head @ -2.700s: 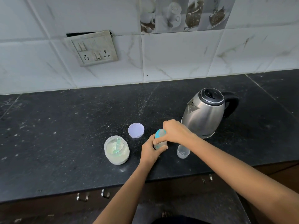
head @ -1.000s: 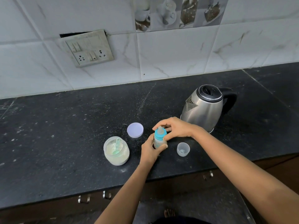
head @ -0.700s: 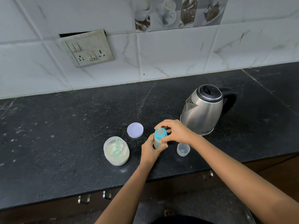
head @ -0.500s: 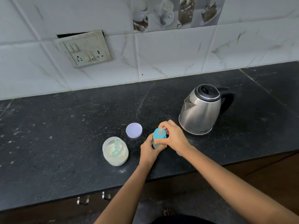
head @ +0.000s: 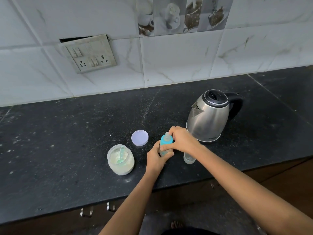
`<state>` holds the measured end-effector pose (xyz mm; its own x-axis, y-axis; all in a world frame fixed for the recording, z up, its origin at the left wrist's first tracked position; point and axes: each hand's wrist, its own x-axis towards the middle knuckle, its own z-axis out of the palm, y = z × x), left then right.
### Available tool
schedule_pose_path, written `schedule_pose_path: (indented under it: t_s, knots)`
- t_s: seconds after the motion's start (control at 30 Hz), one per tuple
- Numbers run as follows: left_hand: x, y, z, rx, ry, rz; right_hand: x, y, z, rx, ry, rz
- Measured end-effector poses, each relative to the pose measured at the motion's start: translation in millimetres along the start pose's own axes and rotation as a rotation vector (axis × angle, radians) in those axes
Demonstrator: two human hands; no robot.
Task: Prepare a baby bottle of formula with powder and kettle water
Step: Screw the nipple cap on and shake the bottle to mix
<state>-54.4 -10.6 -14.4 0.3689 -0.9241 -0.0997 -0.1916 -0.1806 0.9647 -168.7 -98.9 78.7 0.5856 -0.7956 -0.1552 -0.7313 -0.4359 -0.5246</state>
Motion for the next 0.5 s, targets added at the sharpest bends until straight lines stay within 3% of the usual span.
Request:
schedule_pose_path:
  t_s: [0.17, 0.3, 0.43, 0.5]
  knots:
    - [-0.2, -0.7, 0.9, -0.015, -0.002, 0.0, 3.2, 23.6, -14.1, 0.206, -0.23, -0.219]
    - [-0.2, 0.1, 1.0, -0.03, 0.004, 0.01, 1.7, 24.1, -0.7, 0.356, -0.115, -0.183]
    - [0.3, -2.7, 1.2, -0.026, -0.005, 0.019, -3.5, 14.1, 8.8, 0.097, 0.029, -0.023]
    - [1.3, -3.6, 1.0, -0.024, -0.001, 0.02, -3.1, 17.0, 4.8, -0.032, 0.049, -0.039]
